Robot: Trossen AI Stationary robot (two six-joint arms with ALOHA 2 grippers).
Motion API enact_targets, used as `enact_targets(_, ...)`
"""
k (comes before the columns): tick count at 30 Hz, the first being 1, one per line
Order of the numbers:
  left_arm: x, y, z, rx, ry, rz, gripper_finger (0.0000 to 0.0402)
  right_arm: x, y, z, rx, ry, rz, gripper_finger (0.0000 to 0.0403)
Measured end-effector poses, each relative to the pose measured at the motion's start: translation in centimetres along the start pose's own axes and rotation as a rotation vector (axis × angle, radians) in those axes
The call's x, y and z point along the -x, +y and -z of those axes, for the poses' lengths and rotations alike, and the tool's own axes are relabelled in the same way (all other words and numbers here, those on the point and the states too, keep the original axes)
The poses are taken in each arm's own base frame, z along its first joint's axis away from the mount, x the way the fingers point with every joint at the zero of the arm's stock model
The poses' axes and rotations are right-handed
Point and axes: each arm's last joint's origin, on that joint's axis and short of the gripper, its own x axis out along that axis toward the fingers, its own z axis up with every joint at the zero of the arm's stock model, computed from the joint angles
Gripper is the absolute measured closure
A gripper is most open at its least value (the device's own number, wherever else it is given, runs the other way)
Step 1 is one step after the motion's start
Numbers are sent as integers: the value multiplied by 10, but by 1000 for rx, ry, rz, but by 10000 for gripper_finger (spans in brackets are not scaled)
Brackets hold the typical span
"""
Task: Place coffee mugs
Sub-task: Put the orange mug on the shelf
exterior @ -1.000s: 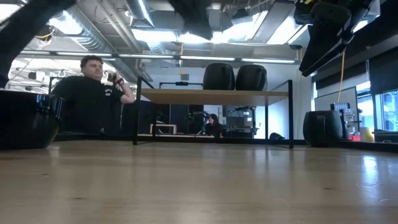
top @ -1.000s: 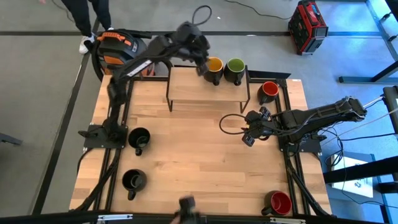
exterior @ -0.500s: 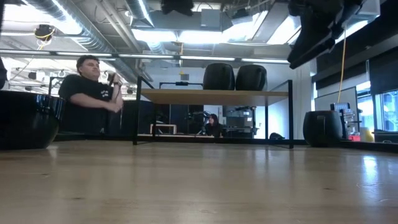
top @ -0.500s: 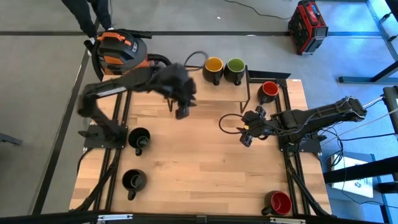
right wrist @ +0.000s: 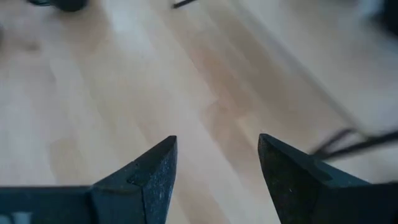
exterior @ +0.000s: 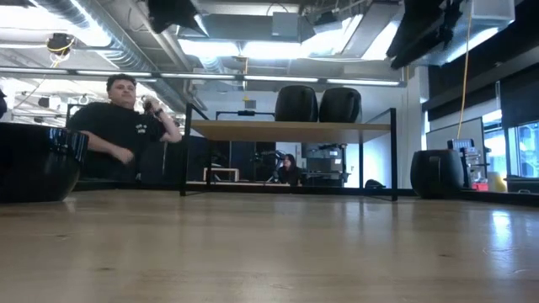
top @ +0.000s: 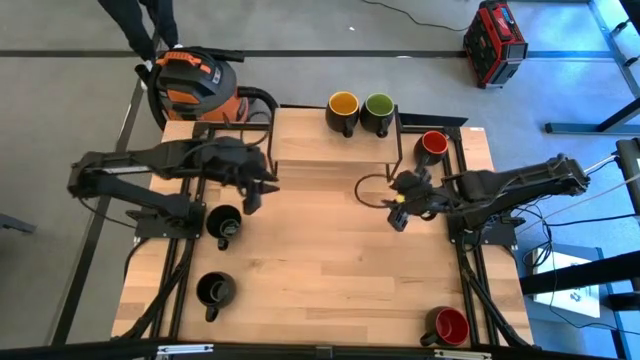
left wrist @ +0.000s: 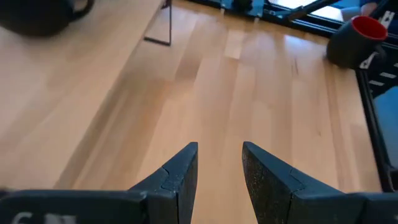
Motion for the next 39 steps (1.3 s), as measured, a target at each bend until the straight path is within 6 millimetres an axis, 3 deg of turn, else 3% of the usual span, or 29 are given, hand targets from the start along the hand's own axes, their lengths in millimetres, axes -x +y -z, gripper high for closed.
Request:
enact_targets(8,19,-1,22,-24,-44,-28,282,48,-48,-37,-297,21,315,189)
enact_targets(14,19,0,22,-53,-49,-42,282,50,-97,-44,-504,107,512,189)
enact_targets(27,17,1,22,-61,-46,-80,282,-10,-188,-30,-579,331,470,189)
enact_targets(39,16,1,22,-45,-48,-88,282,-48,-225,-17,-580,460,464,189)
